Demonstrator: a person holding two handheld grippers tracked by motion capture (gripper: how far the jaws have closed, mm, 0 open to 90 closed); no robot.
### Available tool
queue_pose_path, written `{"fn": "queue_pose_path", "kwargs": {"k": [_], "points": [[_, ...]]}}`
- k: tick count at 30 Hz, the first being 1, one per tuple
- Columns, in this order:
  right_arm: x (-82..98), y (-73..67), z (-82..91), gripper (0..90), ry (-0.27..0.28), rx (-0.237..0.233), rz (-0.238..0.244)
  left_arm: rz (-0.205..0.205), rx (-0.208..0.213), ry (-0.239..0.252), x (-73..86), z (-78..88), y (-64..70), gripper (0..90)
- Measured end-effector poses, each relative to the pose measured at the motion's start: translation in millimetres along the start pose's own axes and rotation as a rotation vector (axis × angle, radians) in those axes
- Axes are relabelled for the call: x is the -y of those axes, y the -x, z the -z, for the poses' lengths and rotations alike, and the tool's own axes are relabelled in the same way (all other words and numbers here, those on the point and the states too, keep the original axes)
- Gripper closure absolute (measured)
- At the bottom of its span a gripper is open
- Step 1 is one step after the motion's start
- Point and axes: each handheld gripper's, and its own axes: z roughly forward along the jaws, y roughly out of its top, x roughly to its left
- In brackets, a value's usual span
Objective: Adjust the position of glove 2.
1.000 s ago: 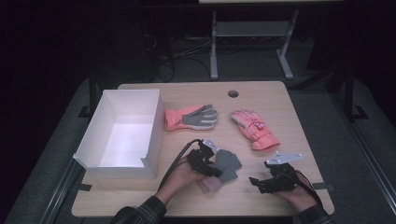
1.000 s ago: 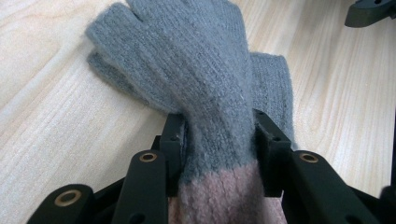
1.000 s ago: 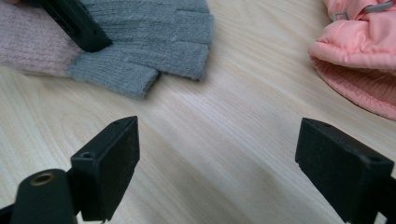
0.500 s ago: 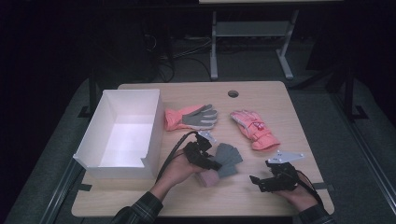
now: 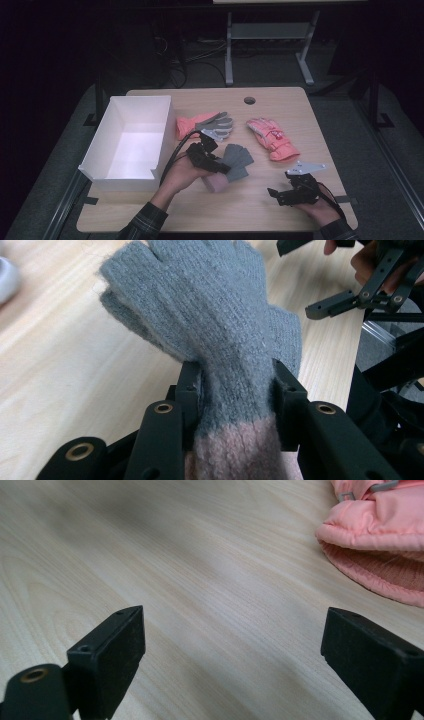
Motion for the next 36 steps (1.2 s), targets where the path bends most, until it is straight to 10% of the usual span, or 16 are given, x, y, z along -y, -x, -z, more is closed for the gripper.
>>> {"fn": "queue_pose_path", "kwargs": {"k": [11,36], "points": [[-0.1,-0.7,0.5,9.4,0.005,-0.004,-0.001,0.013,-0.02,0.09,-5.1,40.9,0.0,64.6],[-6.3,6.0,-2.3,8.8,0.021,-0.029,0.01,0.081,-0.221,0.139,-12.0,131.2,-28.4,64.6]]}}
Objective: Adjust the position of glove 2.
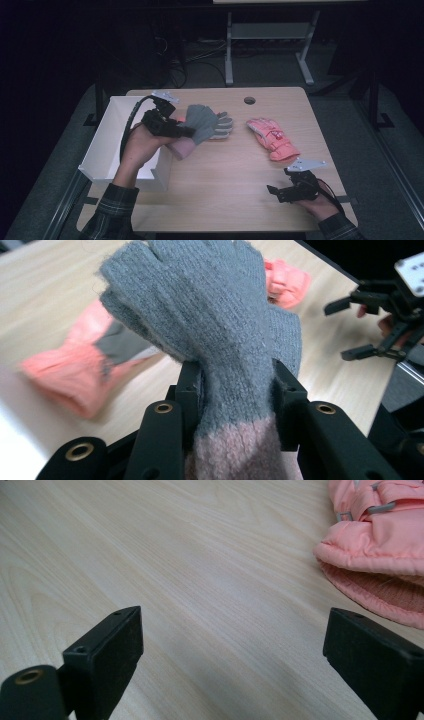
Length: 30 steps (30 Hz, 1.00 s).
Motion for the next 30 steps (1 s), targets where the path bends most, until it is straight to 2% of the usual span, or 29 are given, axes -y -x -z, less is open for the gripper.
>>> {"fn": "queue_pose_path", "kwargs": {"k": [5,12,17,25,30], "points": [[0.5,-0.1,1.4,8.8,0.003,-0.012,0.009,0.034,-0.048,0.009,7.4,20.3,-16.6,64.6],[3.8,-0.9,4.7,8.8,0.005,-0.016,0.031,0.08,-0.101,0.017,21.9,33.4,-33.8,64.6],[5.1,-0.2,7.1,8.8,0.01,-0.018,0.028,0.118,-0.137,0.027,32.3,43.2,-47.7,64.6],[4.4,-0.6,6.2,8.8,0.006,-0.022,0.04,0.177,-0.201,0.033,48.2,51.9,-72.5,64.6],[4.5,-1.0,5.5,8.8,0.005,-0.023,0.036,0.202,-0.245,0.02,62.5,47.3,-89.9,64.4]]}}
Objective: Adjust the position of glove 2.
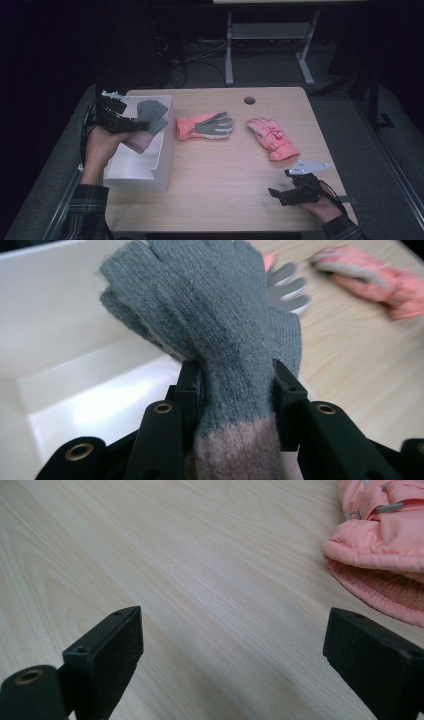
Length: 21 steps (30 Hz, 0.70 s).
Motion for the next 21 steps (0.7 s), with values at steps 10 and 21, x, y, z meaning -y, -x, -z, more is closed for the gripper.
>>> {"fn": "queue_pose_path", "kwargs": {"k": [10,21], "points": [[0.7,-0.1,-0.3,8.8,-0.003,-0.006,-0.006,0.054,-0.077,-0.069,24.3,-34.6,-37.1,63.5],[1.0,-0.9,0.3,8.8,-0.005,-0.005,0.0,0.135,-0.149,-0.171,48.0,-70.7,-59.1,62.4]]}}
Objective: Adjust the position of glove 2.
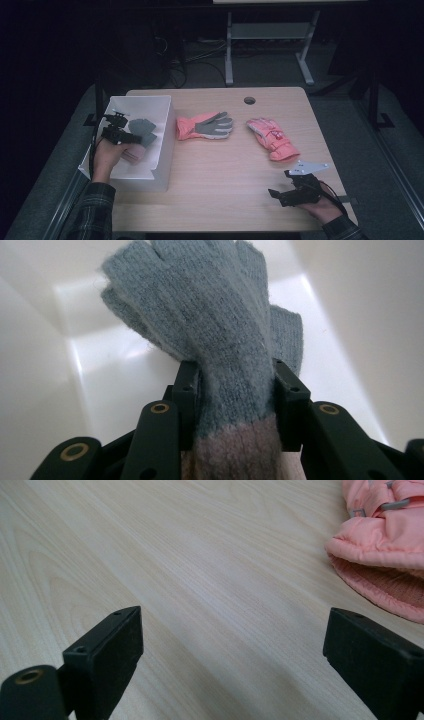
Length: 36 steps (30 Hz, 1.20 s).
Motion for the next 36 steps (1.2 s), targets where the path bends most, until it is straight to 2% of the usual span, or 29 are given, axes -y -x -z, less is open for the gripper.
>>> {"fn": "queue_pose_path", "kwargs": {"k": [4,8,9,13,15,17,20,23,27,31,36], "points": [[0.0,0.4,-0.6,8.8,-0.004,-0.002,0.012,0.019,-0.009,-0.045,5.7,-13.3,-3.7,61.5],[-0.4,0.4,-1.2,8.8,-0.003,-0.006,0.009,0.049,-0.016,-0.054,10.6,-18.9,-7.2,58.8],[-0.6,0.4,-1.2,8.8,-0.004,-0.007,0.008,0.038,-0.018,-0.058,10.7,-19.6,-7.0,57.1],[-0.9,0.1,-1.7,8.8,-0.01,-0.008,0.013,0.05,-0.023,-0.094,10.0,-21.2,-2.0,38.1],[-1.0,-0.1,-1.9,8.8,-0.01,-0.007,0.011,0.043,-0.057,-0.098,9.2,-19.6,0.4,32.0],[-0.9,-0.1,-1.8,8.8,-0.01,-0.007,0.012,0.044,-0.077,-0.08,7.6,-17.0,3.7,24.4],[-0.9,-0.2,-1.9,8.8,-0.01,-0.008,0.012,0.038,-0.092,-0.035,2.7,-6.8,8.4,17.6],[-0.9,-0.2,-2.1,8.8,-0.009,-0.01,0.015,0.025,-0.066,0.001,-2.0,5.8,12.1,17.6],[-1.0,-0.1,-2.8,8.8,-0.011,-0.01,0.015,-0.017,-0.027,0.044,-8.4,24.7,22.2,17.6],[-1.1,-0.7,-3.0,8.8,-0.009,-0.013,0.014,-0.074,0.026,0.094,-15.4,42.6,40.1,17.7],[-1.5,-0.4,-3.2,8.8,-0.011,-0.015,0.019,-0.136,0.081,0.143,-22.1,56.1,62.1,17.7]]}}
